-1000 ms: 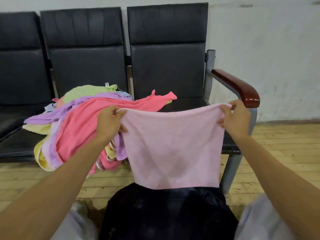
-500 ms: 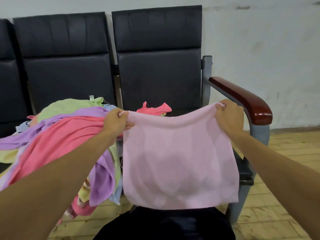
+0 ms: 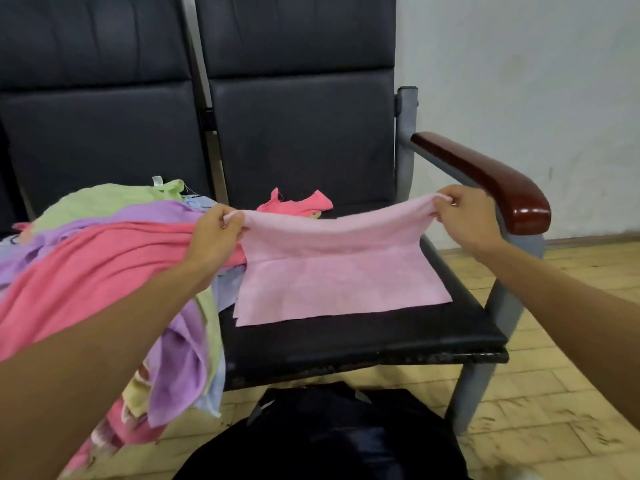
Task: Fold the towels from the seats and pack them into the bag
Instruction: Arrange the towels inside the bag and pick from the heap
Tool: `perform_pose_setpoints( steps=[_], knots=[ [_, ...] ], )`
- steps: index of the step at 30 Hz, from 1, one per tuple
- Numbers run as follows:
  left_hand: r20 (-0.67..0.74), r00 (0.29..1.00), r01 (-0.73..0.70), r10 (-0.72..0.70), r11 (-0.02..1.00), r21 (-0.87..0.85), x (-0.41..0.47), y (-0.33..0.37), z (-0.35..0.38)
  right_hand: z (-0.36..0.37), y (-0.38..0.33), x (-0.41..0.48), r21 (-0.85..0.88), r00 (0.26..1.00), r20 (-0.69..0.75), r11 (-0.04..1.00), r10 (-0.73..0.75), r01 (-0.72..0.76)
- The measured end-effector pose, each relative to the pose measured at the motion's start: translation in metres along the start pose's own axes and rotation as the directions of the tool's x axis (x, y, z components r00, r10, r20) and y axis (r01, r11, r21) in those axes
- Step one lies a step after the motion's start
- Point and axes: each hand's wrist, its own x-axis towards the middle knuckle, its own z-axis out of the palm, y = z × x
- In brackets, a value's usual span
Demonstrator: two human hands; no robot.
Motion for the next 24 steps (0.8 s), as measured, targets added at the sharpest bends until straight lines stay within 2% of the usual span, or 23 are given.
perform_pose_setpoints(
  steps=[3, 6, 8, 11, 13, 15, 20, 24],
  knots=[
    [0.032, 0.997, 0.064, -0.066, 0.997, 0.054, -0.011, 0.001, -0.007, -0.009, 0.003, -0.011, -0.082, 0.998, 0.066, 0.997, 0.0, 0.006],
    [0.13, 0.977, 0.166, -0.17, 0.985, 0.047, -0.023, 0.0, -0.007, -0.01, 0.01, -0.017, -0.108, 0.989, 0.14, 0.994, 0.036, -0.021],
    [0.16, 0.971, 0.171, -0.178, 0.984, 0.058, -0.024, 0.0, -0.006, -0.008, 0.013, -0.015, -0.119, 0.987, 0.151, 0.992, 0.057, -0.039],
    [0.078, 0.989, 0.126, -0.126, 0.992, 0.01, -0.011, 0.011, -0.006, -0.007, 0.006, -0.003, -0.08, 0.999, 0.042, 0.996, 0.034, -0.031],
    [0.016, 0.996, 0.086, -0.086, 0.995, -0.057, -0.005, 0.016, -0.005, -0.009, -0.002, 0.001, 0.02, 0.998, -0.061, 0.999, 0.029, -0.028],
    [0.002, 0.998, 0.066, -0.066, 0.996, -0.065, -0.01, 0.013, -0.003, -0.01, -0.002, -0.005, 0.047, 0.995, -0.097, 0.999, 0.011, -0.006],
    [0.103, 0.982, 0.161, -0.16, 0.987, -0.007, -0.04, -0.023, -0.013, -0.013, 0.027, -0.047, -0.118, 0.997, 0.071, 0.993, -0.02, 0.028],
    [0.147, 0.979, 0.129, -0.139, 0.989, 0.076, -0.055, -0.03, -0.02, -0.013, 0.036, -0.068, -0.192, 0.981, 0.193, 0.981, 0.011, 0.027]
  ],
)
